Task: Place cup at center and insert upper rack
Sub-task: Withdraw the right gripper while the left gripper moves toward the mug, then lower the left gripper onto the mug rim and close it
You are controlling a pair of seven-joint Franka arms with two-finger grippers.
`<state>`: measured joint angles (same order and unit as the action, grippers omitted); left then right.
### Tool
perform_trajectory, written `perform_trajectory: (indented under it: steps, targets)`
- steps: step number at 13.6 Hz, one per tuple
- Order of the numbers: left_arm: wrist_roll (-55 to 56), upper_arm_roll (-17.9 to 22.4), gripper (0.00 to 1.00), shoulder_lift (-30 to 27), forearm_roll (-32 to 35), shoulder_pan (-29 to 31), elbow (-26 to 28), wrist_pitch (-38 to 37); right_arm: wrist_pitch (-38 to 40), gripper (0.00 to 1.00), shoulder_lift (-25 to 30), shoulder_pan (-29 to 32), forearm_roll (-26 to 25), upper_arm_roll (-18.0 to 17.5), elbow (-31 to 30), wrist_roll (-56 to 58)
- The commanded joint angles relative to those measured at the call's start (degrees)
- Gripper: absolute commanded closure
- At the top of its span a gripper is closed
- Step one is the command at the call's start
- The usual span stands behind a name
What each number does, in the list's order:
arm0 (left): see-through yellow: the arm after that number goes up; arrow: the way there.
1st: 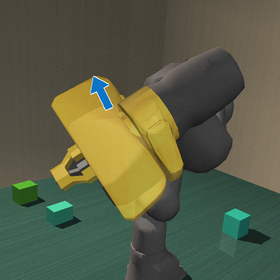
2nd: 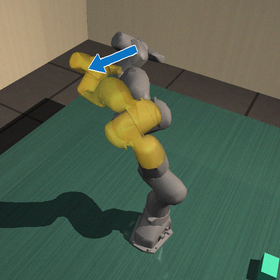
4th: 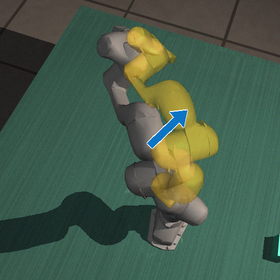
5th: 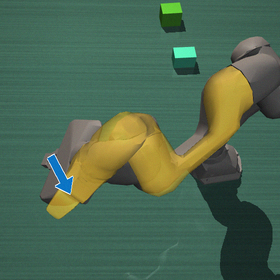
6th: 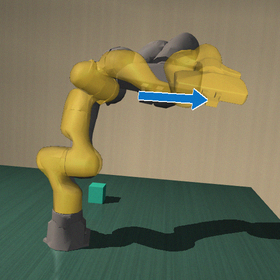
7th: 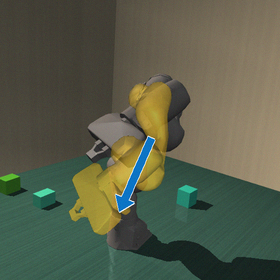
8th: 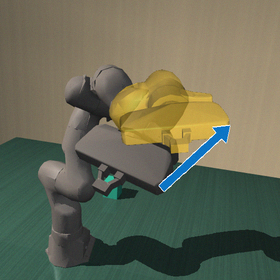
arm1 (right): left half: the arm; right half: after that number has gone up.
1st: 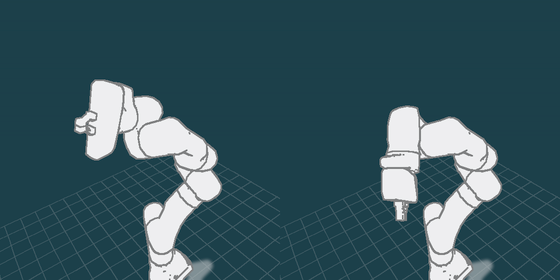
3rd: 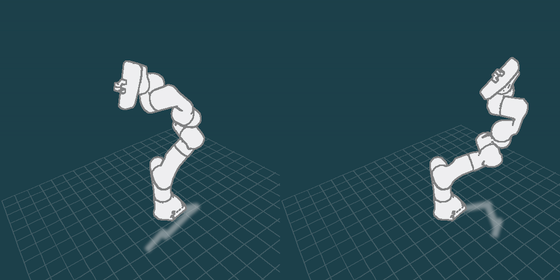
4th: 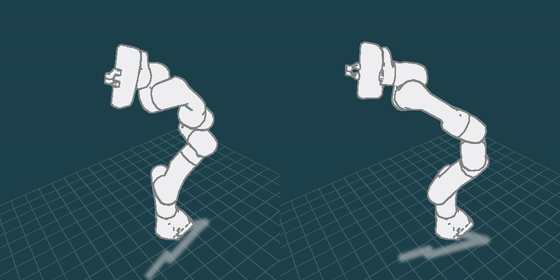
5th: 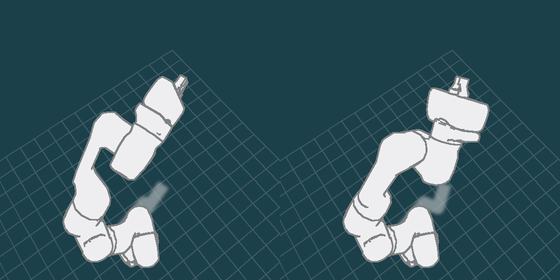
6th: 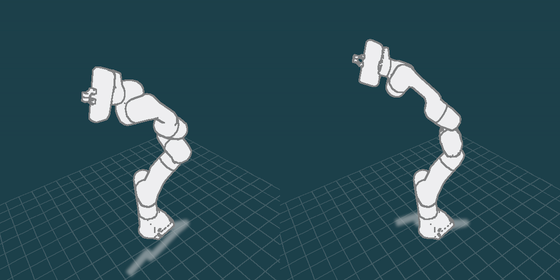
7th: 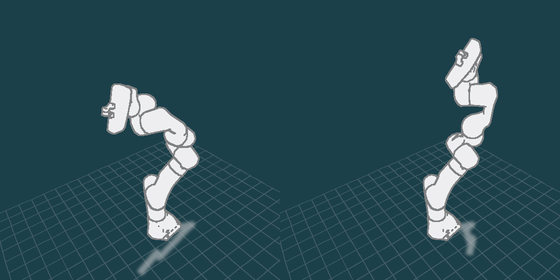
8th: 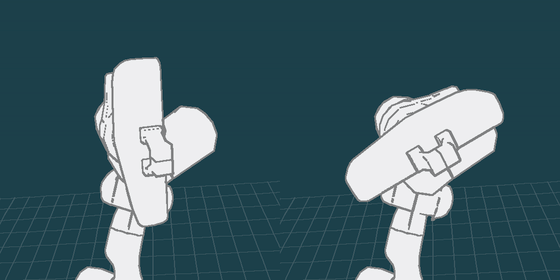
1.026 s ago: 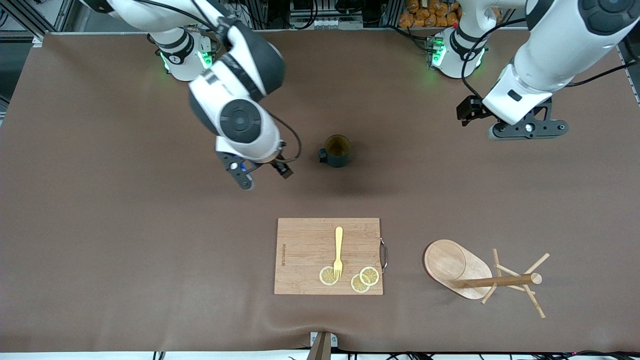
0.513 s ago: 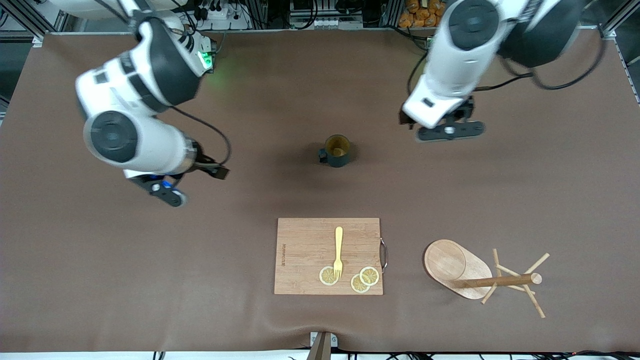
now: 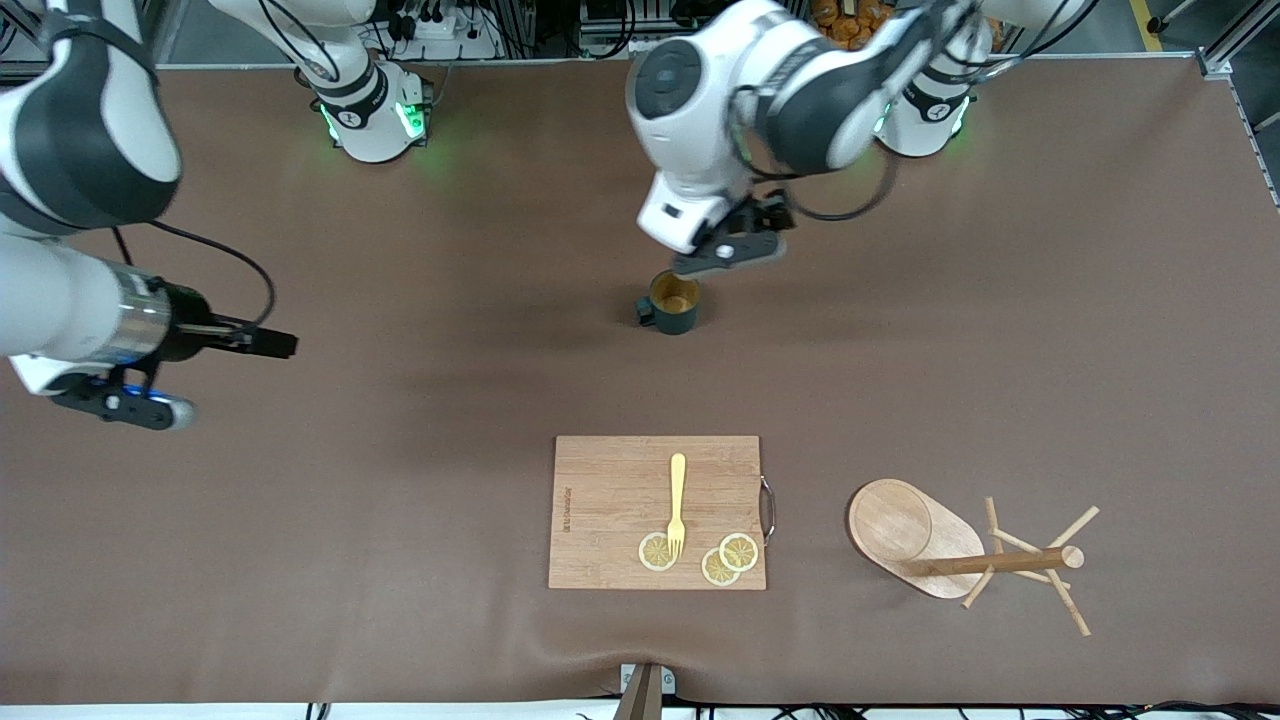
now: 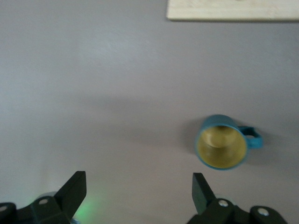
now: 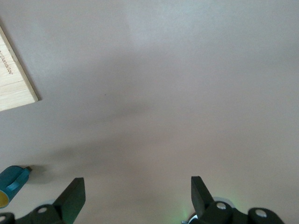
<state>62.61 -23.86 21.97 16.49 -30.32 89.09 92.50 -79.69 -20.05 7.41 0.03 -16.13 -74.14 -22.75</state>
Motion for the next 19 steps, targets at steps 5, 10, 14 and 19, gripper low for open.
perform_trajectory:
  steps: [5, 10, 14, 19]
  targets:
    - [15.86, 0.74, 0.00, 11.68, 8.45, -15.10, -7.79, -0.92, -15.36, 0.00, 17.82, -3.45, 0.76, 1.45, -23.19, 5.08]
    - [33.94, 0.74, 0.00, 17.13, 19.51, -21.44, -7.88, 6.89, -17.34, 0.00, 16.72, -4.25, 5.24, 5.83, -18.78, 8.22]
    - [46.52, 1.00, 0.00, 22.05, 29.10, -23.64, -7.88, 11.38, -14.10, 0.00, 15.13, -4.69, 3.84, 6.11, -12.71, 11.68]
    - [62.79, 1.62, 0.00, 25.04, 44.11, -25.84, -7.79, 11.74, -6.64, 0.00, 14.16, -4.69, 3.22, 6.72, -8.29, 12.20]
